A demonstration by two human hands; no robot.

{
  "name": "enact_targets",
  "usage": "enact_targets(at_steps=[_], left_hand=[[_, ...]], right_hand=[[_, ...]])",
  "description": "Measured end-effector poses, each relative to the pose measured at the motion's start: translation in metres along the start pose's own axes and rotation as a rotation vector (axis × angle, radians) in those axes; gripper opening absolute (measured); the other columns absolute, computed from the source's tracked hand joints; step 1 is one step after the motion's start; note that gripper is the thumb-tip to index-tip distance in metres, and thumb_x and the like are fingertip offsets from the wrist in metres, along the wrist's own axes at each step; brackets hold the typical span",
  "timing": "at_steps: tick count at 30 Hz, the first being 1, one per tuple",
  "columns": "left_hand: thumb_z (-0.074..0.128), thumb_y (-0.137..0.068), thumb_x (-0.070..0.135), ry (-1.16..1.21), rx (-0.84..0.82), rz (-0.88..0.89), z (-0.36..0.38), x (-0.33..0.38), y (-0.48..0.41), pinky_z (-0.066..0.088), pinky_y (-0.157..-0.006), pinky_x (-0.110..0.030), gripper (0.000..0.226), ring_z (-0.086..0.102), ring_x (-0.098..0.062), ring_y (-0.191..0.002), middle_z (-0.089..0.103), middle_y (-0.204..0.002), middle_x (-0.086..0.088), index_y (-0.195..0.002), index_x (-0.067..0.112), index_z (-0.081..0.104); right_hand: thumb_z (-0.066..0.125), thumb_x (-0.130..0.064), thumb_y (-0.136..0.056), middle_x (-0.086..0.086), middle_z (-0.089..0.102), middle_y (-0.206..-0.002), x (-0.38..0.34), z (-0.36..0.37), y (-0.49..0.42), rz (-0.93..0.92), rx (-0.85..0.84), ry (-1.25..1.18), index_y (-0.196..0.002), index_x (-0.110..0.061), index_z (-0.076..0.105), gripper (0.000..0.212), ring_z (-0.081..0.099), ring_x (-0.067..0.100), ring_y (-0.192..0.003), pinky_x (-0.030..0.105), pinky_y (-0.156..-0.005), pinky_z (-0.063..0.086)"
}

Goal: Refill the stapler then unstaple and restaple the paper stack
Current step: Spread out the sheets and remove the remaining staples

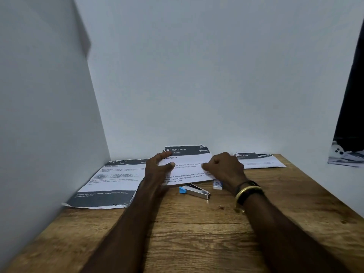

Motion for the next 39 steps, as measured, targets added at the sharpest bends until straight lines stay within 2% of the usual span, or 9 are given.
enact_targets(at_steps=[6, 11, 16, 20, 25, 29, 32, 36, 39], left_hand=[[0.075, -0.078, -0.008, -0.021, 0.035, 0.052, 0.003, 0.000, 0.003, 0.053, -0.103, -0.040, 0.046, 0.067, -0.022, -0.107, 0.073, -0.111, 0.001, -0.105, 0.029, 0.073], [0.074, -0.079, -0.007, -0.001, 0.039, 0.048, 0.005, 0.000, 0.004, 0.052, -0.104, -0.049, 0.044, 0.068, -0.031, -0.113, 0.073, -0.117, -0.007, -0.112, 0.022, 0.074], [0.073, -0.080, -0.007, 0.022, 0.045, 0.012, 0.008, 0.000, 0.006, 0.054, -0.101, -0.052, 0.042, 0.068, -0.034, -0.111, 0.072, -0.118, -0.009, -0.114, 0.019, 0.074], [0.072, -0.081, -0.008, 0.015, 0.053, 0.017, 0.008, 0.001, 0.006, 0.053, -0.102, -0.050, 0.042, 0.068, -0.034, -0.113, 0.072, -0.119, -0.009, -0.116, 0.015, 0.073], [0.073, -0.079, -0.010, -0.001, 0.065, 0.033, 0.010, 0.000, 0.005, 0.051, -0.104, -0.050, 0.043, 0.067, -0.033, -0.115, 0.072, -0.118, -0.012, -0.115, 0.011, 0.074], [0.074, -0.080, -0.007, -0.002, 0.044, 0.010, 0.012, -0.002, 0.006, 0.053, -0.101, -0.053, 0.042, 0.068, -0.036, -0.111, 0.072, -0.120, -0.013, -0.117, 0.013, 0.074], [0.073, -0.080, -0.007, -0.003, 0.030, 0.030, 0.013, 0.000, 0.008, 0.052, -0.104, -0.051, 0.042, 0.067, -0.033, -0.115, 0.071, -0.124, -0.011, -0.119, 0.010, 0.074], [0.073, -0.082, -0.005, -0.003, 0.021, 0.023, 0.014, 0.003, 0.012, 0.054, -0.102, -0.048, 0.042, 0.066, -0.029, -0.116, 0.069, -0.129, -0.008, -0.120, 0.013, 0.074], [0.073, -0.082, -0.002, -0.036, 0.032, 0.053, 0.013, 0.003, 0.013, 0.055, -0.102, -0.038, 0.041, 0.067, -0.023, -0.115, 0.069, -0.129, -0.006, -0.118, 0.016, 0.075]], right_hand=[[0.074, -0.087, -0.048, -0.014, 0.071, -0.070, -0.023, 0.004, 0.013, -0.111, -0.458, 0.273, -0.068, -0.023, 0.069, 0.066, 0.064, 0.007, -0.086, 0.042, -0.094, 0.032], [0.087, -0.029, -0.067, -0.012, 0.070, -0.073, -0.027, 0.009, 0.019, -0.193, -0.493, 0.288, -0.071, -0.024, 0.071, 0.017, 0.067, 0.012, -0.086, 0.030, -0.082, 0.043], [0.093, -0.042, -0.060, -0.010, 0.061, -0.102, -0.026, 0.007, 0.020, -0.147, -0.553, 0.333, -0.101, -0.034, 0.065, 0.050, 0.064, 0.019, -0.102, 0.035, -0.084, 0.057], [0.093, -0.024, -0.063, -0.005, 0.073, -0.095, -0.024, 0.010, 0.015, -0.175, -0.525, 0.299, -0.087, -0.028, 0.072, 0.032, 0.071, 0.018, -0.091, 0.037, -0.083, 0.062], [0.085, -0.008, -0.072, -0.012, 0.065, -0.064, -0.023, 0.004, 0.008, -0.172, -0.463, -0.277, -0.090, -0.017, 0.077, 0.022, 0.056, 0.003, -0.060, 0.024, -0.062, 0.047], [0.081, -0.004, -0.080, 0.003, 0.079, -0.085, -0.018, 0.013, 0.005, 0.058, -0.417, -0.912, -0.101, -0.012, 0.078, 0.023, 0.076, 0.015, -0.080, 0.038, -0.076, 0.065], [0.075, -0.002, -0.089, 0.009, 0.079, -0.086, -0.019, 0.023, 0.002, 0.243, -0.357, -1.209, -0.091, -0.012, 0.078, 0.011, 0.078, 0.018, -0.073, 0.035, -0.063, 0.064], [0.063, -0.010, -0.100, 0.015, 0.078, -0.107, -0.020, 0.034, -0.004, 0.325, -0.306, -1.234, -0.115, -0.016, 0.064, 0.015, 0.078, 0.032, -0.092, 0.059, -0.083, 0.062], [0.058, -0.020, -0.105, 0.014, 0.077, -0.116, -0.026, 0.040, -0.009, 0.337, -0.259, -1.163, -0.119, -0.024, 0.059, 0.015, 0.074, 0.038, -0.105, 0.058, -0.079, 0.063]])
Point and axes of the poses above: each hand's wrist, its own y-axis away from the middle knuckle, its own z-axis out of the palm, x = y × z, the point moved 2 cm from there along -y, towards the middle knuckle
